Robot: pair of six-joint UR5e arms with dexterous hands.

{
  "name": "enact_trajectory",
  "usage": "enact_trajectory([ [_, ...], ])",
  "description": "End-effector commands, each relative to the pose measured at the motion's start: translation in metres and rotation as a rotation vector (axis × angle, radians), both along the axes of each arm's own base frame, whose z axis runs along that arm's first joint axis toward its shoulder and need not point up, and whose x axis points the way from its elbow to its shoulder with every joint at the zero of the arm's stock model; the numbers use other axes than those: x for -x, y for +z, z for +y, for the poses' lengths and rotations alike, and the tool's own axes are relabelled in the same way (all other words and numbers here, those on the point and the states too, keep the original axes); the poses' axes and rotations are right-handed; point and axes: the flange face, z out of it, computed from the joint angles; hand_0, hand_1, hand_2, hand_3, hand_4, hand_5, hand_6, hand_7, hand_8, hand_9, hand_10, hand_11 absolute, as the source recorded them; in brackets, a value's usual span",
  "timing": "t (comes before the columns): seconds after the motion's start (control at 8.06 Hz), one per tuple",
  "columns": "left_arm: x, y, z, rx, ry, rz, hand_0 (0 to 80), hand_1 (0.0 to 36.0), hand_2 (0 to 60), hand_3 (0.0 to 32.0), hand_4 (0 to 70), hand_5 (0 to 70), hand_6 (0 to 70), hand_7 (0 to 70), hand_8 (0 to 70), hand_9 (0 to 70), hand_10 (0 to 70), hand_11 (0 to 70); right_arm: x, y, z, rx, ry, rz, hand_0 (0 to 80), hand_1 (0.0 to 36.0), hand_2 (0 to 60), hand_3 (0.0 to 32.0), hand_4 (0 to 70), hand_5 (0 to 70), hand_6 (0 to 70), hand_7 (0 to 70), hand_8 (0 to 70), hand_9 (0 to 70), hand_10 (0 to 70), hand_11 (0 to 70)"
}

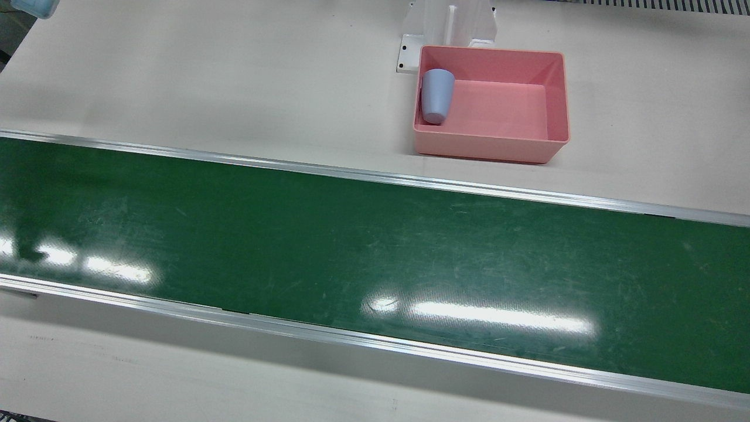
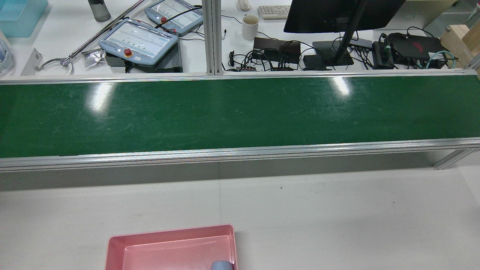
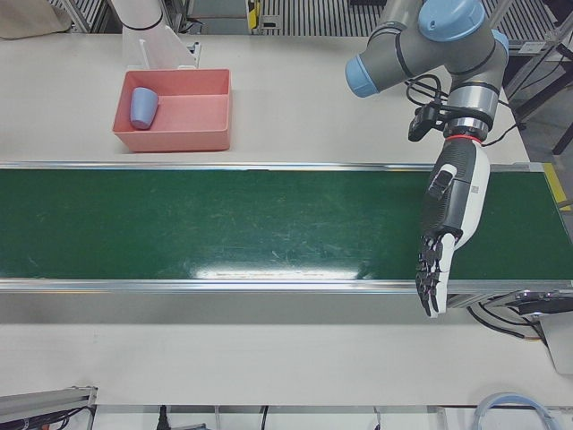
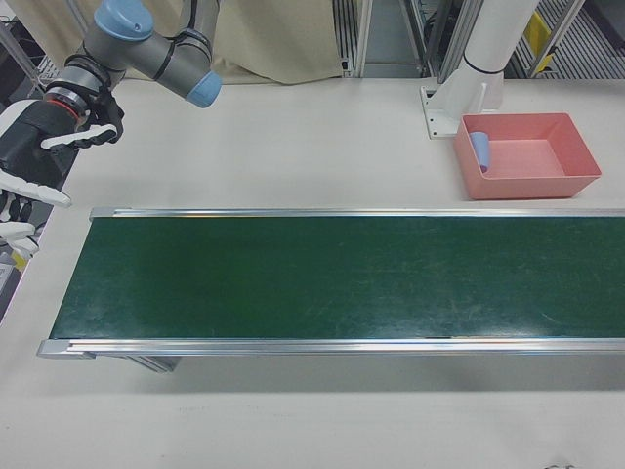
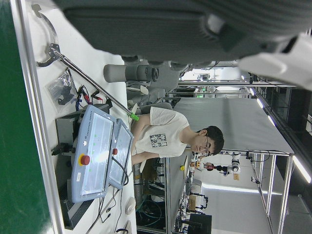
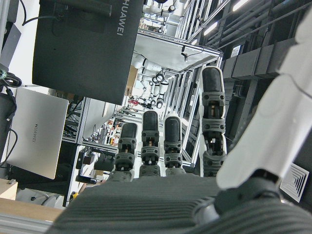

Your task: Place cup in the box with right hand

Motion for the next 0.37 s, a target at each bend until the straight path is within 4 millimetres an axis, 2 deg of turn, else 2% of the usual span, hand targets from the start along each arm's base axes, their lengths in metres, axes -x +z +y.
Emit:
enact_trajectory([
  [0.0,0.0,-0.0002,0.0,-0.001,0.0,0.0,0.0,0.0,0.0,0.0,0.0,0.0,0.0,0.0,0.0,0.0,0.0,0.0,-0.0001,0.0095,-0.0002,-0.01,0.001,-0.008,48.6,0.0,0.0,0.0,46.8,5.6,11.8,51.8,23.0,29.7,18.2,26.1],
  [0.25,0.0,0.0005,-0.0001,0.001,0.0,0.0,0.0,0.0,0.0,0.0,0.0,0.0,0.0,0.0,0.0,0.0,0.0,0.0,-0.0005,0.017,0.007,0.004,0.002,-0.016,48.7,0.0,0.0,0.0,42.5,5.9,11.6,51.1,23.2,30.0,18.3,26.4],
])
